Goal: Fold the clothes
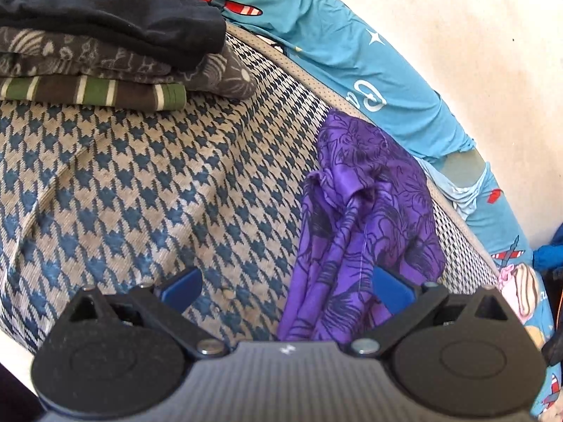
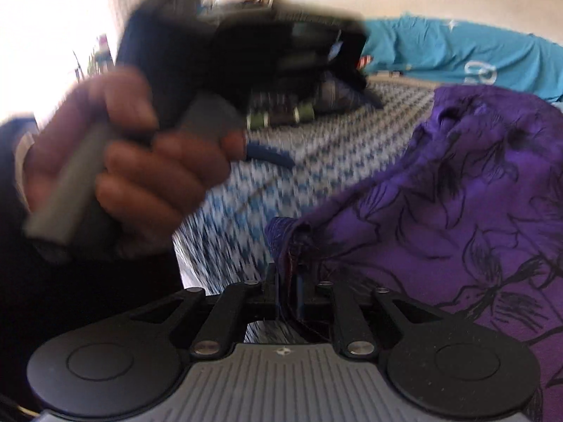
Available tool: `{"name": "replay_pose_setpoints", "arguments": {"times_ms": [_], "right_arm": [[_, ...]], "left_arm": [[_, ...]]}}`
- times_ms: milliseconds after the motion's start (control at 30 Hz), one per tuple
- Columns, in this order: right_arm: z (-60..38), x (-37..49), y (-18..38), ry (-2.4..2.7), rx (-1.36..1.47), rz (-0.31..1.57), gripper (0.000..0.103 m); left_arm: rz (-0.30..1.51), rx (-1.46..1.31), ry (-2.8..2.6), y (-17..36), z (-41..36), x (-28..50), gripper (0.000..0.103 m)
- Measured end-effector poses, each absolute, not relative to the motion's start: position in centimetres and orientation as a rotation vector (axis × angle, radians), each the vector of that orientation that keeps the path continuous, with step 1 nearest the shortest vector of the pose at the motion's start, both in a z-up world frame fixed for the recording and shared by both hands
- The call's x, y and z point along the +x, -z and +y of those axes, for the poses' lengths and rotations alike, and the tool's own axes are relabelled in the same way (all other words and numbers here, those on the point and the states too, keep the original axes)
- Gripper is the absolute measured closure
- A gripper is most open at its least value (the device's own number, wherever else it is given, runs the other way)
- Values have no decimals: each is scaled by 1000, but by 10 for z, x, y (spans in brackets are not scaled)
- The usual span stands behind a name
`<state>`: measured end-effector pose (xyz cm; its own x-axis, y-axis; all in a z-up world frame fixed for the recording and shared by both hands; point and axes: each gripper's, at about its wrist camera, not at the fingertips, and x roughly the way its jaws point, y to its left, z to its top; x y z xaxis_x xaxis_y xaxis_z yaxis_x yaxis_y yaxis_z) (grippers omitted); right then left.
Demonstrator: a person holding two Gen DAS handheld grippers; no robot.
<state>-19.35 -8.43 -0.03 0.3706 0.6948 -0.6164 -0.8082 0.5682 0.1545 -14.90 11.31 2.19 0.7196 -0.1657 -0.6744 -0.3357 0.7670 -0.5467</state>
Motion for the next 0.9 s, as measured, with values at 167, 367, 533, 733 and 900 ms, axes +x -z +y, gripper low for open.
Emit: {"name": "replay_pose_setpoints", "arguments": {"times_ms": [167,367,533,733,900], "right_arm": [[-88,-194,0,-1013,-195,749,75],[-99,-199,-2,-1025,-199,776,75],[-108,-201,-6,-1004,-183,764,72],[-125,-204,-18,-925,-132,692,69],[-141,-192,-28,-856,-26,668,68]], "left_arm": [[799,-674,-104,-19,105,-145,0],[808,-659,-114,-17,104,-144,0],[814,-658,-131,-15,105,-144,0],[813,-653,-140,-15,105,-144,0],[814,-647,-142,-14,106,-143,0]]}}
